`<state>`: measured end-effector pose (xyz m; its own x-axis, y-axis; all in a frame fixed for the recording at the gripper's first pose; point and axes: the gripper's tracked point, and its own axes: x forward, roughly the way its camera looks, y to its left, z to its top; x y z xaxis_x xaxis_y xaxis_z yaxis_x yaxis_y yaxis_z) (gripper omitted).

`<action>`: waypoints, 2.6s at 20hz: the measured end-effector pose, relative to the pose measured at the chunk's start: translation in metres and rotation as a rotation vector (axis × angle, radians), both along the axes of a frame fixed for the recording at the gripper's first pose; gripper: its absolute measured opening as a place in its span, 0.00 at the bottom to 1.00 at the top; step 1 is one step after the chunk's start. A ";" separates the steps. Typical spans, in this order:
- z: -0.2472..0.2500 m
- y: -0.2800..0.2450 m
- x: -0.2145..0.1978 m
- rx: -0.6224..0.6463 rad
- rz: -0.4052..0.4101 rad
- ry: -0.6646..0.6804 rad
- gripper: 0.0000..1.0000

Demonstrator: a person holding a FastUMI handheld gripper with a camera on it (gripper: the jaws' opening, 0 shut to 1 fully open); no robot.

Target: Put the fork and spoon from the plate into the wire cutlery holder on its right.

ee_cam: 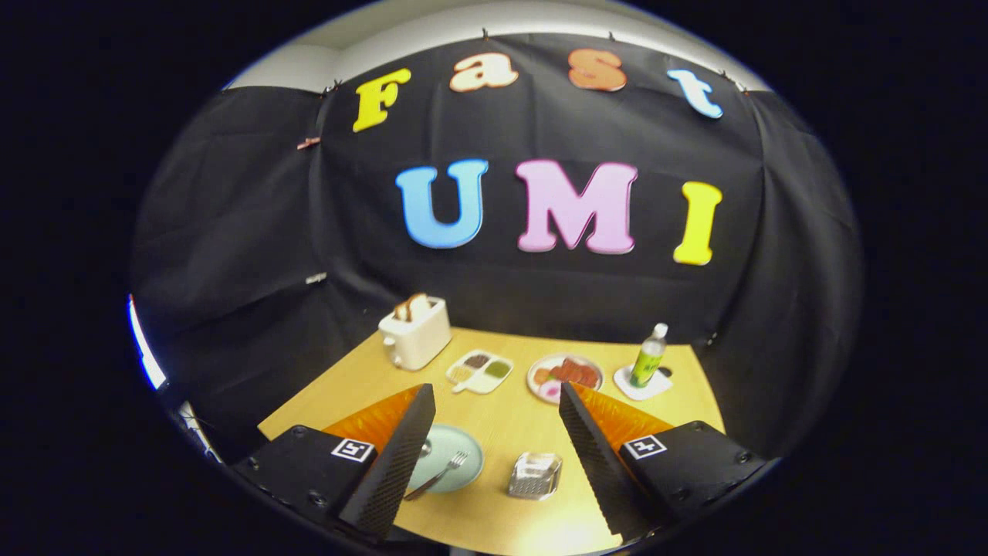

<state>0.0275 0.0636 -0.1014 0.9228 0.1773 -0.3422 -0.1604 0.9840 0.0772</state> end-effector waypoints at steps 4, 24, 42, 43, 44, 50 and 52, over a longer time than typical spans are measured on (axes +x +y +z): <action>-0.079 0.053 -0.007 0.039 0.068 0.221 1.00; -0.314 0.125 0.035 -0.058 -0.110 0.737 0.69; -0.330 0.108 0.045 -0.130 -0.146 0.850 0.06; -0.327 0.108 0.047 -0.118 -0.152 0.833 0.06; -0.321 0.107 0.048 -0.100 -0.155 0.820 0.06; -0.247 0.084 0.045 -0.073 -0.068 0.727 0.06; -0.214 0.059 0.038 -0.090 -0.035 0.728 0.06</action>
